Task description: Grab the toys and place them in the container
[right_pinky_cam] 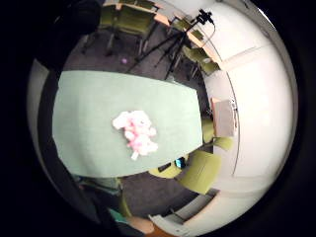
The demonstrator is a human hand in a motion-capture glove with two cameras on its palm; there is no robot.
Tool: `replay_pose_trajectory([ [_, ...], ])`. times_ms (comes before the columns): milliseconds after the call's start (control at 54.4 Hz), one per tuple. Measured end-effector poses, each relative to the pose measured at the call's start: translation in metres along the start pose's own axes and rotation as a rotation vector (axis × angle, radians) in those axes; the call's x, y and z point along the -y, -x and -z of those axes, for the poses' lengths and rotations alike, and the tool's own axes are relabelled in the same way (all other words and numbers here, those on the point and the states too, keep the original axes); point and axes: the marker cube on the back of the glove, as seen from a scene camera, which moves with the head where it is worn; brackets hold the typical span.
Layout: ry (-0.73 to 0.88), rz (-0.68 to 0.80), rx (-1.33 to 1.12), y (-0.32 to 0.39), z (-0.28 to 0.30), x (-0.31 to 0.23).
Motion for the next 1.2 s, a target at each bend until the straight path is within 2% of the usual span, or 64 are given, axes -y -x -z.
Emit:
replay_pose_trajectory([
  [202,0.003,-0.029,0.022,-0.049,-0.075,-0.005],
  [478,0.177,-0.069,0.076,-0.082,-0.159,-0.02],
  [956,0.347,-0.06,0.116,-0.101,-0.218,-0.039],
  [1195,0.35,-0.087,0.139,-0.105,-0.225,-0.041],
])
